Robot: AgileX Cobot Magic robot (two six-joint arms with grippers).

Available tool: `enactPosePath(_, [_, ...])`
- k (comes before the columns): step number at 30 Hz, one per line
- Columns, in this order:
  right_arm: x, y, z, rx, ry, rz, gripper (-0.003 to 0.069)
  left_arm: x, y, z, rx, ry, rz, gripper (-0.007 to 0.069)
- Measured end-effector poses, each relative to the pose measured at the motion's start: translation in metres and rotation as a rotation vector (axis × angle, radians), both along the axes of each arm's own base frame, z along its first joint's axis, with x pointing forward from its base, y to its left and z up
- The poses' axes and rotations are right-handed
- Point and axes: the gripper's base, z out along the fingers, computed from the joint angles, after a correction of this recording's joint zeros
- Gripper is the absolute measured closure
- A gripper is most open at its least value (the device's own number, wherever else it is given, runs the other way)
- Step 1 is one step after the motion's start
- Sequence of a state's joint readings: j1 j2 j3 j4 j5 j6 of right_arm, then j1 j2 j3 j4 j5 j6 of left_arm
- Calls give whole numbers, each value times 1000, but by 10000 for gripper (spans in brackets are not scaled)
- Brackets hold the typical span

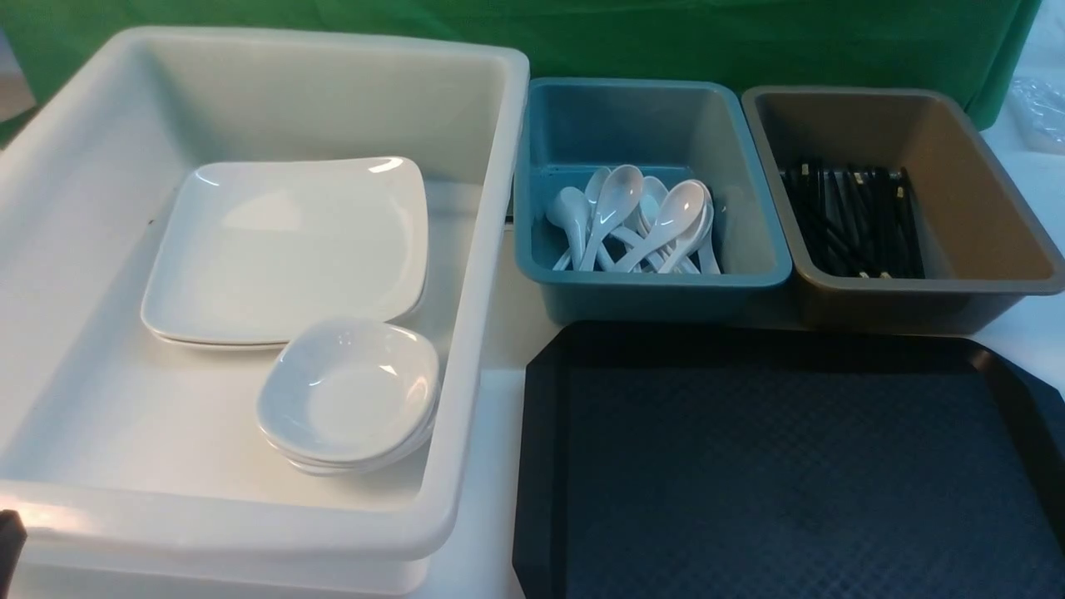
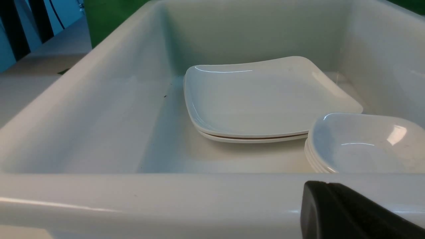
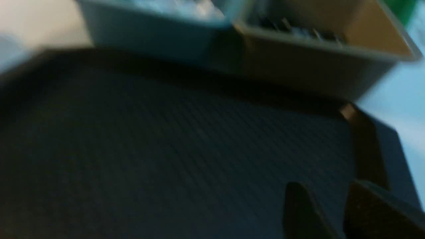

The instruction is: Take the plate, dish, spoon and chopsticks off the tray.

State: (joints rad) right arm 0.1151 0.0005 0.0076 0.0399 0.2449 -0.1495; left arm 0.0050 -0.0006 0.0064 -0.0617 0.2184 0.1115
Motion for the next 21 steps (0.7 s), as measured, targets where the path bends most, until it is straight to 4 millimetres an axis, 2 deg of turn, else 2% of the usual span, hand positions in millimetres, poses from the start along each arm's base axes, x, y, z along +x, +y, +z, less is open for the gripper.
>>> enactPosePath(7, [0,-7,-2,-24,17,-123,422,0,0,0,6,-2,1,621])
enactPosePath(21, [0,-7,-2,-26,18,-129,422,0,0,0,6,-2,1,621])
